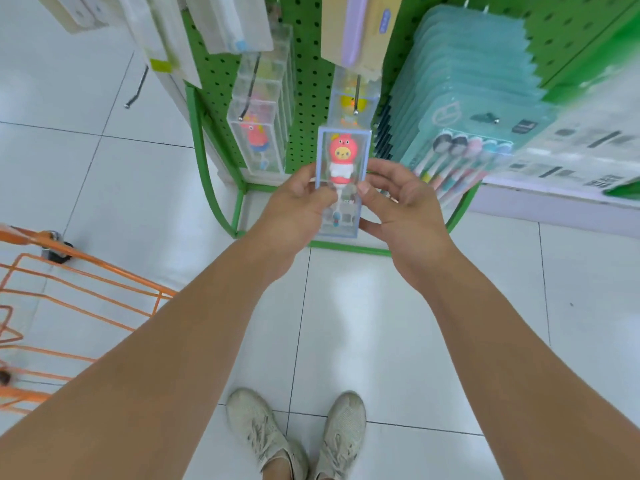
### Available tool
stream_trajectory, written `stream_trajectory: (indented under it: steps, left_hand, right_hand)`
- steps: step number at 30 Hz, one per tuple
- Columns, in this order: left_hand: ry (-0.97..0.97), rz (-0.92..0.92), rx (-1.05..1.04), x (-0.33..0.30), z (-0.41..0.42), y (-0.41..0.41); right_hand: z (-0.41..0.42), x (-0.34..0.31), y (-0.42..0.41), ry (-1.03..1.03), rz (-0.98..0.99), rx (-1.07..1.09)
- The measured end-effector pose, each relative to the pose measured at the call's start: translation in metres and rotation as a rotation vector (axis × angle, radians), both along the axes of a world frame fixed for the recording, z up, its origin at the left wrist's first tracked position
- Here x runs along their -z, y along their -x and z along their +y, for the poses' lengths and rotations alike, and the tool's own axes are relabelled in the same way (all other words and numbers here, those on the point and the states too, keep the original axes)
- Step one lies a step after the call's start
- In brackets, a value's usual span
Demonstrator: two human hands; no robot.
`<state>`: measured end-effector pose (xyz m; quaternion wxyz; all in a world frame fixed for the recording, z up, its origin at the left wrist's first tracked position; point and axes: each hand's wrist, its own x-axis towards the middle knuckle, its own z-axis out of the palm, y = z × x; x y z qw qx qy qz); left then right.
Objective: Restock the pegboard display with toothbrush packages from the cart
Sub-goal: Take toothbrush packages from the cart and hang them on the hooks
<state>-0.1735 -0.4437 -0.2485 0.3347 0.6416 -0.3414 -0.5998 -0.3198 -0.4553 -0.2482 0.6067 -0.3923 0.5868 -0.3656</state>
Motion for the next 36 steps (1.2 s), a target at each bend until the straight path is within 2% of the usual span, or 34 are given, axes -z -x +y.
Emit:
stream_trajectory:
  steps: [6,10,17,21,25,27,31,36]
  left_hand:
    - [-0.002,-0.039,0.035,0.005,0.005,-0.002]
    - [0.053,-0.036,0.042,0.005,0.000,-0.003]
    - [0.063,-0.089,0.020,0.011,-0.011,0.003]
    - [0.040,-0.145,-0.014,0.010,-0.016,0.005]
    - [-0.025,-0.133,-0.042,0.004,0.002,0.005]
    - [-0.068,-0.139,-0.069,-0.008,0.022,0.000]
    - [-0.138,-0.039,-0.174,-0.056,0.065,-0.023]
    - [-0.061,0.160,-0.355,-0.169,0.148,-0.085]
  right_hand:
    - [0.007,0.006,0.005,0.040,0.043,-0.058]
    - [0.004,0.004,0.008,0.063,0.032,-0.018]
    - [-0.011,0.013,0.001,-0.012,0.020,0.054]
    - [-0.033,0.024,-0.014,-0.007,0.138,0.109]
    - [-0.046,0.030,-0.028,-0.099,0.255,0.166]
    - [-0.032,0.026,-0.032,-0.218,0.213,0.143]
    - [0.038,-0.012,-0.038,-0.421,0.103,-0.023]
    - [0.126,-0.132,-0.068,-0.432,-0.023,-0.133]
